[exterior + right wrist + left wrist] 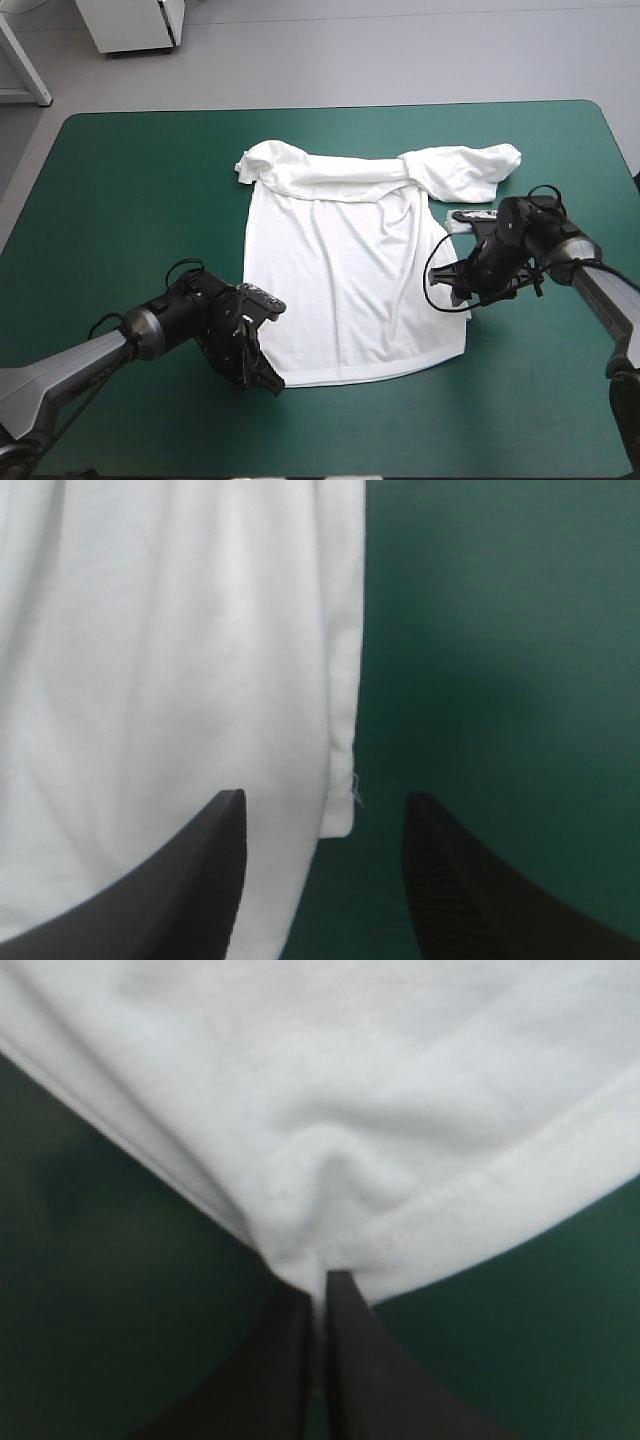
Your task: Fold the cloth
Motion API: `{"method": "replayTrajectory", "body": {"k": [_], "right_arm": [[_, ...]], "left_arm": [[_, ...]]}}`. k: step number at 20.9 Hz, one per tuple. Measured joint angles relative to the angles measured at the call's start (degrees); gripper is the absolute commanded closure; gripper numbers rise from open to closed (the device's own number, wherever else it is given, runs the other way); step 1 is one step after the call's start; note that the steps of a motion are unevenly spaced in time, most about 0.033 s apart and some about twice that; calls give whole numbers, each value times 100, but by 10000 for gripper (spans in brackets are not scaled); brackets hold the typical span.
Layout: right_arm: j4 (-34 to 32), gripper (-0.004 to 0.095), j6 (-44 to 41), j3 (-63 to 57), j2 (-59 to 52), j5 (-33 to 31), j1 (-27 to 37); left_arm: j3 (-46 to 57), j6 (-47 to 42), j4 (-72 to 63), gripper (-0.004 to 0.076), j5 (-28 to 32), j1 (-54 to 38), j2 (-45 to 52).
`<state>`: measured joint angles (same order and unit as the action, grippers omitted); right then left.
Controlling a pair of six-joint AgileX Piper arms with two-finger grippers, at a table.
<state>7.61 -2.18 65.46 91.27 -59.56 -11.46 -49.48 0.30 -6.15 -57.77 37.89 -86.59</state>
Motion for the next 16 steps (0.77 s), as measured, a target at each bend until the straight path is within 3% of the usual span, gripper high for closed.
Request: {"method": "replayTrajectory", "body": {"k": [2,5,7,9,10,16], "right_arm": [[149,440,37,-221,22,210,-6],[293,530,55,-663,27,594,-22],[268,655,68,-866,-4,778,-68],[121,884,66,-968,-16,909,-273],[83,920,47,-984,1,950,-375],[-348,927,-321,-832,77,887,-799]], "left_arm": [[0,5,0,733,0,0,0],[0,5,0,733,0,0,0],[0,5,0,733,12,0,-2],[0,5,0,733,24,0,-2],[0,5,0,733,24,0,-2],[-95,18,111,733,-42,0,-26]]}}
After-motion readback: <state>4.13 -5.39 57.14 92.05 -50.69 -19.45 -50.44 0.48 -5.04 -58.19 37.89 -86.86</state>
